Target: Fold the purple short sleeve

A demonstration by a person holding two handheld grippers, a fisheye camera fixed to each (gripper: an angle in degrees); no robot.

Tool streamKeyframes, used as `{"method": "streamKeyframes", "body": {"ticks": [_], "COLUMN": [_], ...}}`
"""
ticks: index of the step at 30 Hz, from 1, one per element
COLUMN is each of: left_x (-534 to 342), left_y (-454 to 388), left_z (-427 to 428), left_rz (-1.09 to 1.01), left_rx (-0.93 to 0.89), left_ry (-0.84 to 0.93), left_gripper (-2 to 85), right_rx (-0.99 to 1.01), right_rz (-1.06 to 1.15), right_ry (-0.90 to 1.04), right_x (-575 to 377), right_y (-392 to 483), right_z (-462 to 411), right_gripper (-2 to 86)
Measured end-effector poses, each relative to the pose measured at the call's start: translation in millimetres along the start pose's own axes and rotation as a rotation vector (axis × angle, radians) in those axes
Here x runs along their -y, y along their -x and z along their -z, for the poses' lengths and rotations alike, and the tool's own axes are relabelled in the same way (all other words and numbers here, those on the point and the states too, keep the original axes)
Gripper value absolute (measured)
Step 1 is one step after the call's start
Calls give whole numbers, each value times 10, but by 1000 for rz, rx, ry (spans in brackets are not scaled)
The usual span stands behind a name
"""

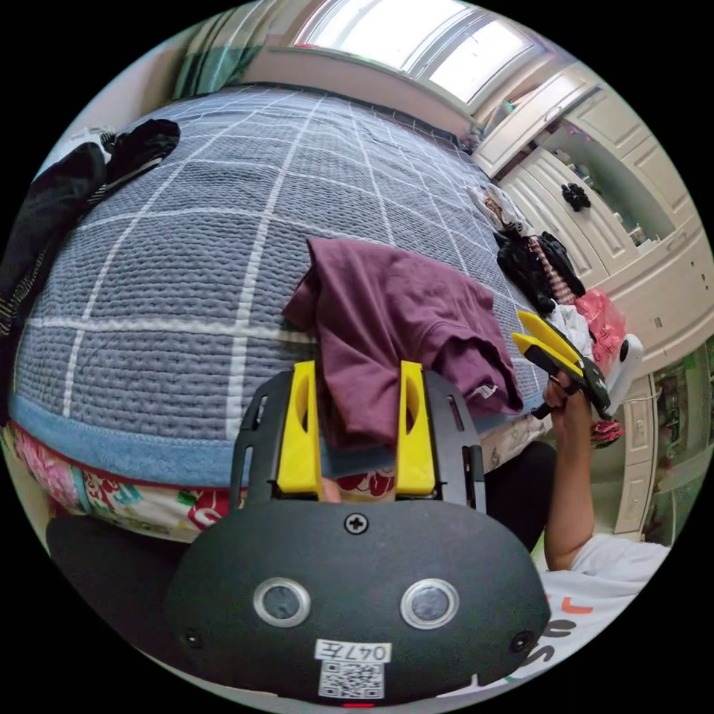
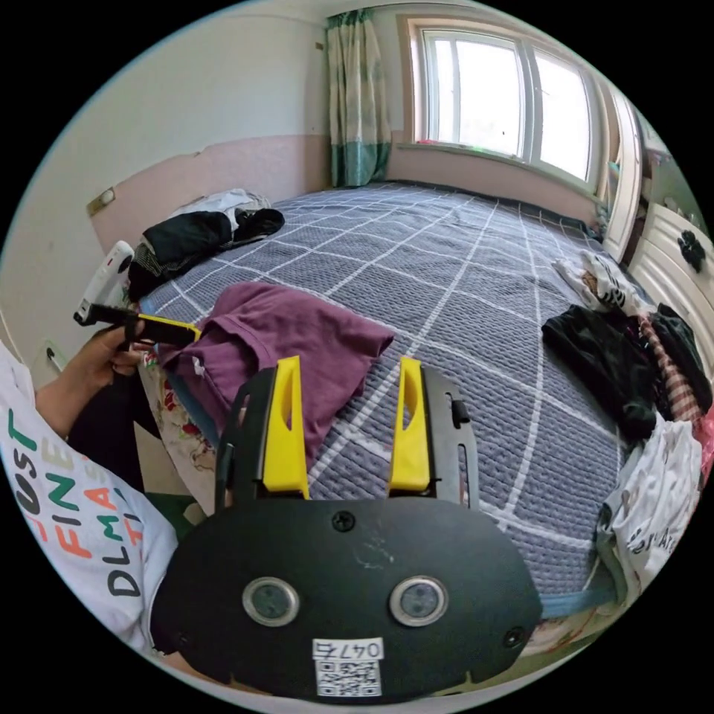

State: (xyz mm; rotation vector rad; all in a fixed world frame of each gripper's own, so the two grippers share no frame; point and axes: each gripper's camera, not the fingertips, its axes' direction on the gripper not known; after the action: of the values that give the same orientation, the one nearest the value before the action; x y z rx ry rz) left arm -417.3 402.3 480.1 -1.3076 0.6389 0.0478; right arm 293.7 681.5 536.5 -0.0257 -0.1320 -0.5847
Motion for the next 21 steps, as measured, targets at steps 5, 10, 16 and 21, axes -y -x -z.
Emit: {"method": "streamKeyframes", "body": {"ticks": [5, 10, 16, 21], "left_x": [43, 93, 133, 134], "left_y": [-30, -234, -406, -793], "left_z": [-67, -184, -227, -90], "left_rz": [37, -37, -98, -226], "left_rx": [-26, -36, -58, -5], "left_ry": [-7, 3, -47, -136], "left_gripper": [131, 83, 36, 21], "right_rx": [125, 210, 253, -32], "right_rz": [-42, 10, 120, 294], "right_ry": [37, 167, 260, 197], "right_x": [199, 453, 570, 589], "right_y": [-440, -636, -381, 29], "right_z": [-261, -657, -731, -432], "right_gripper": [165, 158, 44, 25]}}
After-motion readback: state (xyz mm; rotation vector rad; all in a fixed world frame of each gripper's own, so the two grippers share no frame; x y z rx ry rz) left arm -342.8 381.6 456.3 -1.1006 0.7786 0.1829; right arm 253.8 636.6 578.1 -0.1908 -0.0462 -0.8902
